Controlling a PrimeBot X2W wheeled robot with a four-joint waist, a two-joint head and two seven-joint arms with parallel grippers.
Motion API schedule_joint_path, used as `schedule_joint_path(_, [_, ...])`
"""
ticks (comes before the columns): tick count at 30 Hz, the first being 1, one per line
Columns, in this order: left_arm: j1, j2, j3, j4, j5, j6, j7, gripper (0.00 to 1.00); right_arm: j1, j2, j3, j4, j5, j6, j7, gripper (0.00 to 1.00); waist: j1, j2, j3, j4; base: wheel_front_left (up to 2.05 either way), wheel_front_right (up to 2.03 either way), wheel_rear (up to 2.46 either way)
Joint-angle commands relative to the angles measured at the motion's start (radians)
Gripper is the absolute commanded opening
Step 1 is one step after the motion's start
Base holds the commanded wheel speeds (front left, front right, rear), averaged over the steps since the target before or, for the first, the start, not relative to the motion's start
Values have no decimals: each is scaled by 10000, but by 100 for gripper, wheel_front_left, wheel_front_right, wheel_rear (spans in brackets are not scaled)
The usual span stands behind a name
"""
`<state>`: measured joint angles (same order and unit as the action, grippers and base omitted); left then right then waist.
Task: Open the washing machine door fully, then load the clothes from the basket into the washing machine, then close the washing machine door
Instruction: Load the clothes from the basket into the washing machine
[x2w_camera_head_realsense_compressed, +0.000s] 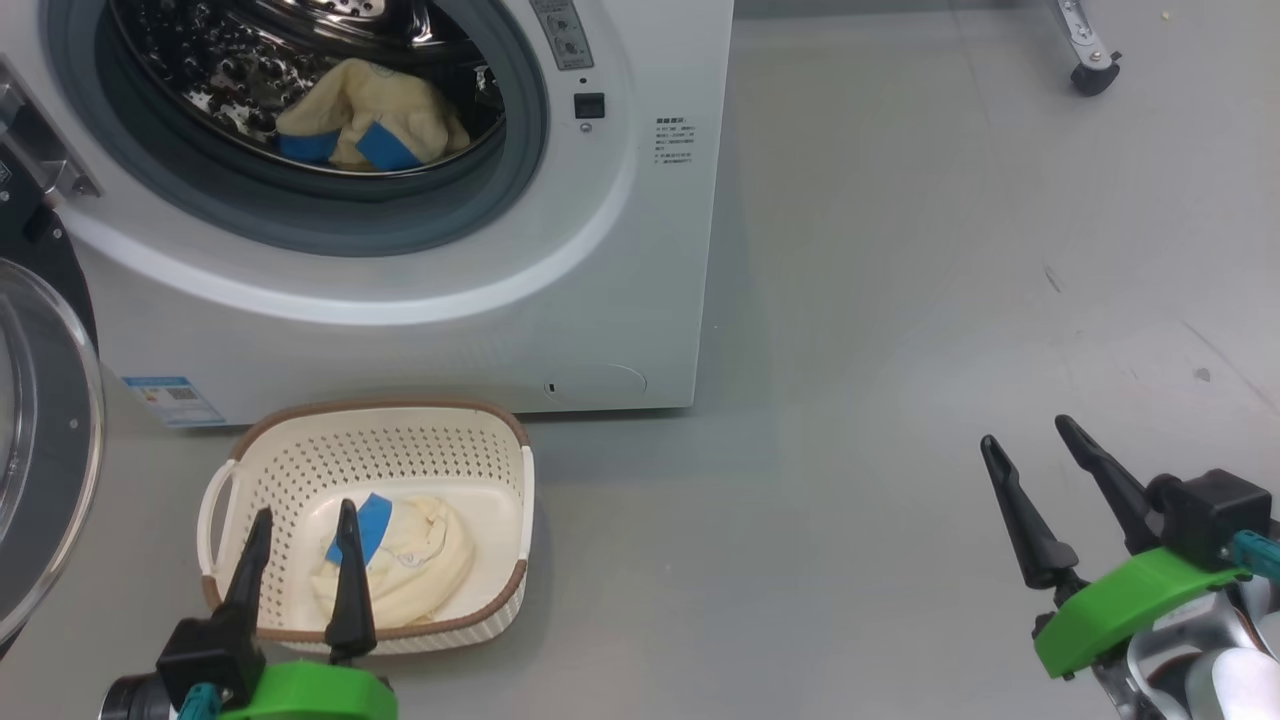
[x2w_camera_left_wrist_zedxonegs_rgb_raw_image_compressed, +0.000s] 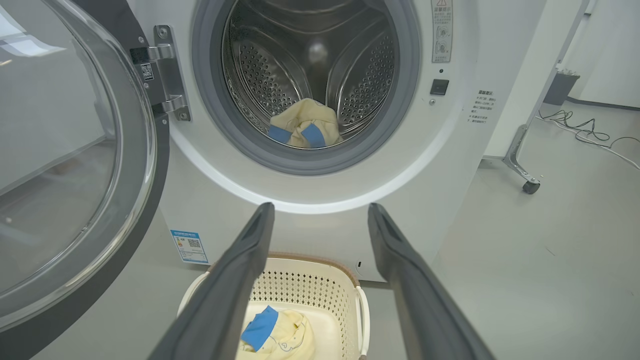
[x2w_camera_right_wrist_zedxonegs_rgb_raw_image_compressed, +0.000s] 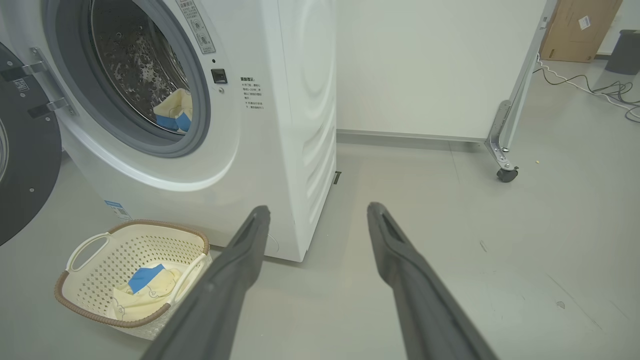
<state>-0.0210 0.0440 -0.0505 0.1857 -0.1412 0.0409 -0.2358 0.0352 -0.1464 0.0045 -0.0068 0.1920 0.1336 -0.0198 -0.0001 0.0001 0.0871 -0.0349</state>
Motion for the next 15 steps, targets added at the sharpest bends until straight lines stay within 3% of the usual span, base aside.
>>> schedule_joint_path(1, [-115,137,280,-400,0,65,19,100,-212,-168,202,-374,-70,-29,9,100,1,-1,26,-11,0,0,0])
schedule_joint_path(15, [-189,233,189,-417,-53,195,118,100,-298,-191,359,-321,-20,-29,33,100,1,-1,33,-47,0,0,0])
